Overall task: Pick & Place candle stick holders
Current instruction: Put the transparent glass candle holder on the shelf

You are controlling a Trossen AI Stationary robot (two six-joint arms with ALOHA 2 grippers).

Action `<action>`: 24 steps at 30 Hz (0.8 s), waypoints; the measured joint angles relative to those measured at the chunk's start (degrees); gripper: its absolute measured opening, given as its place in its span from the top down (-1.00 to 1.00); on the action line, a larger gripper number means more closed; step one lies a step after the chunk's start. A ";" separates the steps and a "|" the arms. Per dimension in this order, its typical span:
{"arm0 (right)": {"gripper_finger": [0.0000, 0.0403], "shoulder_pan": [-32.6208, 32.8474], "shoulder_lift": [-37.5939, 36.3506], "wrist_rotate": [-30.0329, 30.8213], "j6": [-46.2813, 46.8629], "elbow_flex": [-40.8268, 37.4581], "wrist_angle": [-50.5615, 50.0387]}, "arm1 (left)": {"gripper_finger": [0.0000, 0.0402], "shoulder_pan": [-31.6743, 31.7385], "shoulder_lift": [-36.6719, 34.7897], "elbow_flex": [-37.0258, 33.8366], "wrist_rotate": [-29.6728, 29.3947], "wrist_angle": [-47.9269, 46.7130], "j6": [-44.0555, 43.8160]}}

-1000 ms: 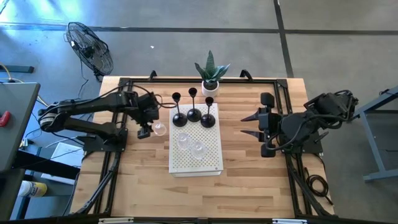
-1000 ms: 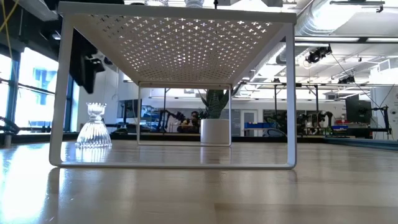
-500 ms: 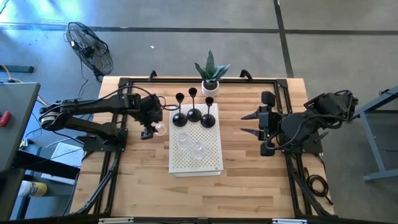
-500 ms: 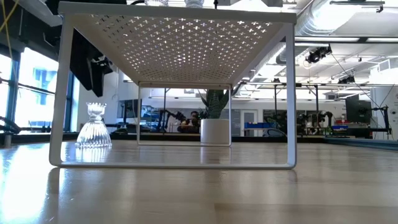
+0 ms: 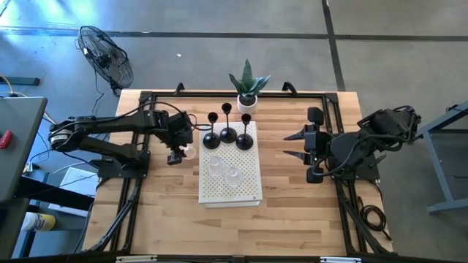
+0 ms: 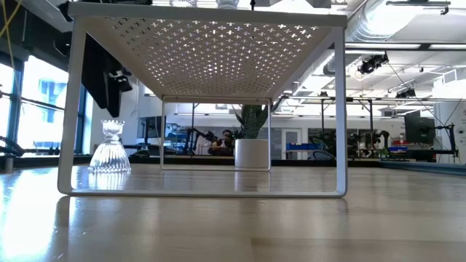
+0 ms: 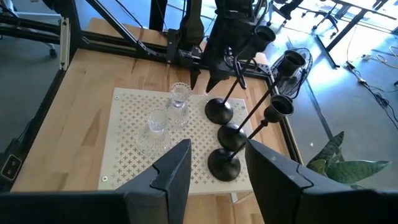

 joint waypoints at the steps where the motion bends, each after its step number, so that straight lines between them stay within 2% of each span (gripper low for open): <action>1: 0.28 0.00 0.00 0.02 0.00 0.00 -0.13 | -0.13 0.03 0.31 0.04 0.35 0.00 -0.03; 14: 0.28 0.00 0.00 -0.26 0.14 0.00 -1.16 | -0.13 0.05 5.63 0.02 1.11 -0.45 -0.38; 24: 0.28 0.00 0.00 -0.26 0.24 0.00 -1.16 | -0.13 0.04 6.13 0.06 -0.86 -0.62 -3.24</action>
